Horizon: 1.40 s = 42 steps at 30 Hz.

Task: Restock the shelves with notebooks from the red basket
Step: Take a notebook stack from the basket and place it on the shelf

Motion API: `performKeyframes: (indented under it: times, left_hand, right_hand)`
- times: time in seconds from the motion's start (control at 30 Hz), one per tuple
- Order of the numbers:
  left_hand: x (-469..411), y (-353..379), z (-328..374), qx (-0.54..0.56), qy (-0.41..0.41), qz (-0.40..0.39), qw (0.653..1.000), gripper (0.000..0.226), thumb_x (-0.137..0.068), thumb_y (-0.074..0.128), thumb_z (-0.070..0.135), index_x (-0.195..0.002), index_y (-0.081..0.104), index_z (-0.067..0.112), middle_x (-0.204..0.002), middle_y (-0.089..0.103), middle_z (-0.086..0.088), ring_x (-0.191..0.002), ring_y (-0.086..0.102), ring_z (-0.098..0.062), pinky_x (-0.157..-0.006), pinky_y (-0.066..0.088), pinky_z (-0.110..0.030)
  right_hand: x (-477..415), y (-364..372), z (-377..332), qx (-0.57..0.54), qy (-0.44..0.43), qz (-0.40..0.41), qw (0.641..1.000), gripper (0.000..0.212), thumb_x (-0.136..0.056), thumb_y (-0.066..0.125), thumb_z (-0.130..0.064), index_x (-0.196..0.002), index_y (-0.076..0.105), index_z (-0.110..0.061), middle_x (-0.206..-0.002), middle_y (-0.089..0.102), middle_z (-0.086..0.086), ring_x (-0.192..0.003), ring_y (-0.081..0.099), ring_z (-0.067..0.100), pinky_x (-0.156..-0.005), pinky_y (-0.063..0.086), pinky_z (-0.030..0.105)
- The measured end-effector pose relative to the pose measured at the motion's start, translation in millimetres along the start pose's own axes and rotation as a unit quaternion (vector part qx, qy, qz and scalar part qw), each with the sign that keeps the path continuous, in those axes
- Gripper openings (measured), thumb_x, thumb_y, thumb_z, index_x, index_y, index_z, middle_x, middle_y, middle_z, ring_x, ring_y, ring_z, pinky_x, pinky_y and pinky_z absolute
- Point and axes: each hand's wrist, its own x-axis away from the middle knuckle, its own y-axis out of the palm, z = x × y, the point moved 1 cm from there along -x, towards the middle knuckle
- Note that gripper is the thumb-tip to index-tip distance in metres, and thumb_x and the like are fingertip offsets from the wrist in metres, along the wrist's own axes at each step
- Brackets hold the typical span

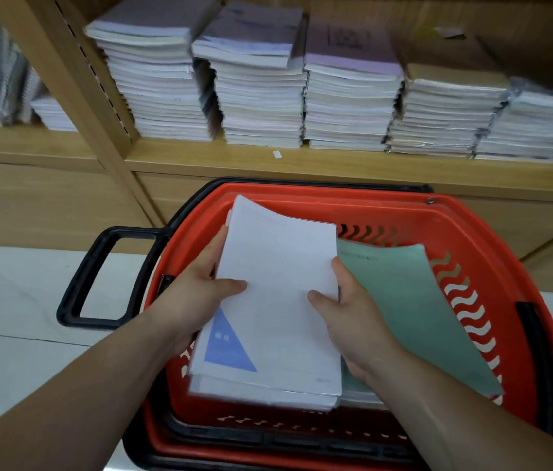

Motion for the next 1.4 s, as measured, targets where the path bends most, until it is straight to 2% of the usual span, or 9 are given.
performKeyframes:
  times: [0.13,0.3,0.5,0.73,0.9,1.0,1.2,1.33,1.4]
  left_hand:
    - [10,5,16,0.005,0.057,0.017,0.998,0.082,-0.093,0.052,-0.012,-0.146,0.043,0.049,-0.127,0.07,0.006,-0.108,0.072,-0.026,-0.084,0.06,-0.047]
    - [31,10,48,0.042,0.161,0.01,0.986,0.079,-0.088,0.049,-0.02,-0.144,0.052,0.036,-0.129,0.069,-0.005,-0.116,0.067,-0.032,-0.095,0.053,-0.049]
    - [48,1,101,0.117,0.21,0.004,0.971,0.071,-0.086,0.049,-0.018,-0.139,0.059,0.029,-0.128,0.07,-0.007,-0.108,0.07,-0.03,-0.085,0.059,-0.042]
    - [67,-4,168,0.168,0.229,-0.002,0.959,0.064,-0.087,0.048,-0.011,-0.129,0.067,0.034,-0.122,0.072,-0.009,-0.099,0.073,-0.037,-0.081,0.059,-0.05]
    - [88,3,205,0.156,0.271,0.004,0.95,0.062,-0.089,0.048,-0.006,-0.133,0.064,0.034,-0.127,0.07,-0.01,-0.11,0.067,-0.047,-0.101,0.042,-0.072]
    - [102,17,237,0.134,0.32,0.001,0.938,0.065,-0.086,0.048,-0.005,-0.133,0.064,0.036,-0.125,0.072,-0.009,-0.106,0.069,-0.046,-0.091,0.045,-0.075]
    - [93,51,325,0.089,0.381,0.006,0.92,0.059,-0.096,0.048,-0.004,-0.129,0.065,0.041,-0.115,0.076,-0.004,-0.094,0.075,-0.037,-0.074,0.061,-0.054]
    - [61,87,391,0.066,0.369,-0.025,0.927,0.045,-0.097,0.046,-0.006,-0.121,0.068,0.024,-0.104,0.078,-0.008,-0.086,0.077,-0.03,-0.067,0.063,-0.042]
    - [41,105,421,0.055,0.348,-0.008,0.936,0.033,-0.098,0.047,-0.007,-0.101,0.068,0.018,-0.086,0.079,-0.008,-0.069,0.076,-0.025,-0.055,0.062,-0.036]
  right_hand:
    - [2,3,-6,0.002,-0.001,-0.001,1.0,0.038,-0.097,0.057,-0.007,-0.12,0.06,-0.037,-0.107,0.072,-0.028,-0.096,0.069,-0.006,-0.088,0.056,0.03]
    - [8,3,-35,-0.046,-0.037,-0.018,0.998,0.068,-0.099,0.062,-0.022,-0.159,0.031,-0.033,-0.153,0.046,-0.023,-0.136,0.047,-0.004,-0.118,0.038,0.035]
    - [12,0,-87,-0.102,-0.082,-0.039,0.991,0.06,-0.102,0.057,-0.03,-0.147,0.03,-0.061,-0.14,0.055,-0.032,-0.124,0.058,-0.006,-0.108,0.046,0.03]
    - [38,-20,-182,-0.113,-0.158,0.014,0.981,0.067,-0.096,0.067,-0.023,-0.143,0.037,-0.062,-0.129,0.069,-0.013,-0.107,0.072,0.012,-0.091,0.059,0.038]
    - [68,-39,-242,-0.148,-0.235,0.003,0.961,0.051,-0.093,0.067,-0.013,-0.132,0.06,-0.045,-0.11,0.077,-0.007,-0.096,0.076,0.024,-0.082,0.062,0.05]
    - [76,-51,-272,-0.154,-0.288,-0.005,0.945,0.052,-0.091,0.067,-0.012,-0.133,0.062,-0.041,-0.113,0.077,-0.002,-0.095,0.077,0.026,-0.075,0.063,0.044]
    - [68,-98,-355,-0.122,-0.384,0.064,0.913,0.043,-0.098,0.061,-0.007,-0.135,0.065,-0.029,-0.117,0.076,-0.005,-0.1,0.076,0.021,-0.076,0.062,0.039]
    - [49,-137,-413,-0.141,-0.341,0.119,0.922,0.028,-0.098,0.063,-0.008,-0.108,0.072,-0.033,-0.107,0.078,-0.007,-0.084,0.078,0.017,-0.063,0.063,0.032]
    - [31,-158,-437,-0.153,-0.301,0.164,0.927,0.026,-0.095,0.068,-0.01,-0.116,0.068,-0.026,-0.106,0.076,0.001,-0.076,0.078,0.018,-0.057,0.062,0.031]
